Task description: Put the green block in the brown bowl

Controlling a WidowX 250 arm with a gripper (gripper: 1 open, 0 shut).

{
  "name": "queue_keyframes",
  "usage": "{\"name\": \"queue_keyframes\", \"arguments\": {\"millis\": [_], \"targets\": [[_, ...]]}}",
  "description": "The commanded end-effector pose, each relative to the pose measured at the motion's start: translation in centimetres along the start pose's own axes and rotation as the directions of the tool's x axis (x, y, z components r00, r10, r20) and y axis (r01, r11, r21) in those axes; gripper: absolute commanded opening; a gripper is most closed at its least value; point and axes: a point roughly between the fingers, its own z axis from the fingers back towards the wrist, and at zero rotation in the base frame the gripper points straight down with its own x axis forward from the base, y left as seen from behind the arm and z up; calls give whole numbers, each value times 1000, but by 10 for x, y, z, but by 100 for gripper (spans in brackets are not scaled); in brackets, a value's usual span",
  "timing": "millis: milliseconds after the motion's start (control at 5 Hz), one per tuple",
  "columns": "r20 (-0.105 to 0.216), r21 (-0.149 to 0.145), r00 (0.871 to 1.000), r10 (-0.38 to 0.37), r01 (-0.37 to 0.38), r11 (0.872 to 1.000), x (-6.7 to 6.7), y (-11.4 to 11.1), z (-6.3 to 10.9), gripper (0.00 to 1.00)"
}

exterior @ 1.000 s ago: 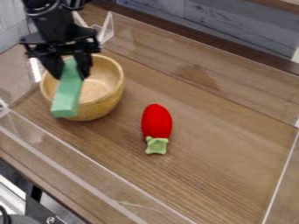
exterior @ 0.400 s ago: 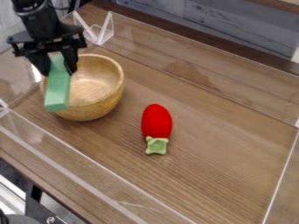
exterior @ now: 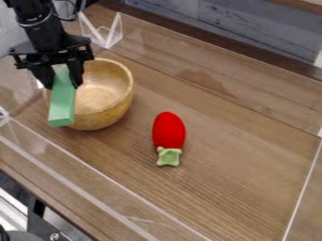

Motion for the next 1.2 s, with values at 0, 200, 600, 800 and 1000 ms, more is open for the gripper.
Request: {"name": "queue_keyframes", "arguments": {"millis": [0,200,600,800,1000], "targets": [[27,5,1000,-6,6,1000,3,-3,5,0],[23,0,998,-57,57,998,-3,-17,5,0],[13,-12,991,-133,133,991,-14,-35,6,100],[8,-17,989,-150,150,989,-17,-36,4,100],[5,-15,991,-137,137,991,-16,-39,0,100]]}}
